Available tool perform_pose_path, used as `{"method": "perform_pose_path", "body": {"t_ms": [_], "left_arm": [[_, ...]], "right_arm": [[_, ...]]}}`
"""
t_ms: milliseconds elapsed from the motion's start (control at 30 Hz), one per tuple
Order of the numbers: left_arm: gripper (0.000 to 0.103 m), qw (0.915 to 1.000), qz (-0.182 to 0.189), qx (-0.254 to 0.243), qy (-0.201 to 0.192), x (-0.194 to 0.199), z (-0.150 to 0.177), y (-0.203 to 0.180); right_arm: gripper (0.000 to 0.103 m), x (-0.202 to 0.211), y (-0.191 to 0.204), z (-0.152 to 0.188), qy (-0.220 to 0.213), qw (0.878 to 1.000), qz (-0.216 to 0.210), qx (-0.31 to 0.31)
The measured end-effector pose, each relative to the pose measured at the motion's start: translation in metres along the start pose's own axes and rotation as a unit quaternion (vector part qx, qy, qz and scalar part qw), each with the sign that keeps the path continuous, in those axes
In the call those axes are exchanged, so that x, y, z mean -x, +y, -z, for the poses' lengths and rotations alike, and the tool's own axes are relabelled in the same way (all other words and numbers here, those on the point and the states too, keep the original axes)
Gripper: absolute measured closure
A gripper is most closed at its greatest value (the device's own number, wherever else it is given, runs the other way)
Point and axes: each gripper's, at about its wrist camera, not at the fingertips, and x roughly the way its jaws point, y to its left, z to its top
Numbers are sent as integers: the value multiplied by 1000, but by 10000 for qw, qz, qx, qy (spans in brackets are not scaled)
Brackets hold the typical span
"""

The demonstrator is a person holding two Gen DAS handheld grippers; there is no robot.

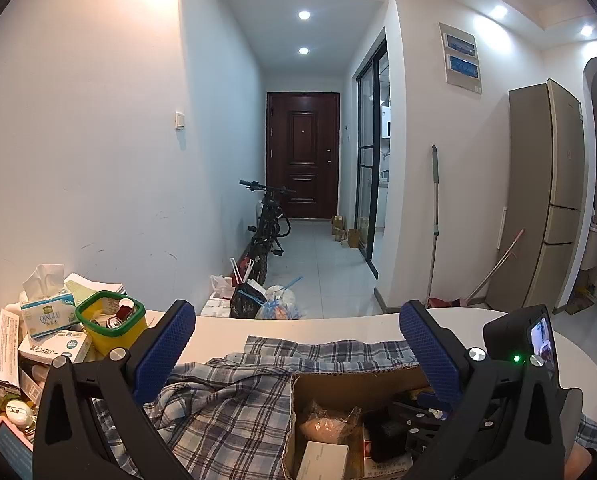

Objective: Organize objects
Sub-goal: 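Lower the black pouch into the cardboard box and open the right gripper, then raise both open grippers out of the box and pull back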

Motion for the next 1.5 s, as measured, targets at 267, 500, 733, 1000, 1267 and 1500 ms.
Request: {"method": "perform_pose_path", "body": {"t_ms": [267,500,733,1000,1267,1500], "left_arm": [[0,9999,-32,83,-132,8,-2,5],[0,9987,-70,144,-492,34,-13,11],[0,9948,-58,207,-999,75,-24,15],[0,9895,-126,242,-1420,113,-29,16],[0,9864,-57,274,-1621,129,-33,18],[0,9854,-20,369,-1661,137,-32,23]], "right_arm": [[64,28,-9,-11,-453,9987,115,-194],[61,83,-8,-21,-1290,9910,281,-238],[48,142,4,-20,-2143,9760,350,-140],[5,189,32,-9,-2981,9525,573,255],[1,208,53,0,-3628,9255,927,572],[1,203,44,-5,-3518,9337,593,300]]}}
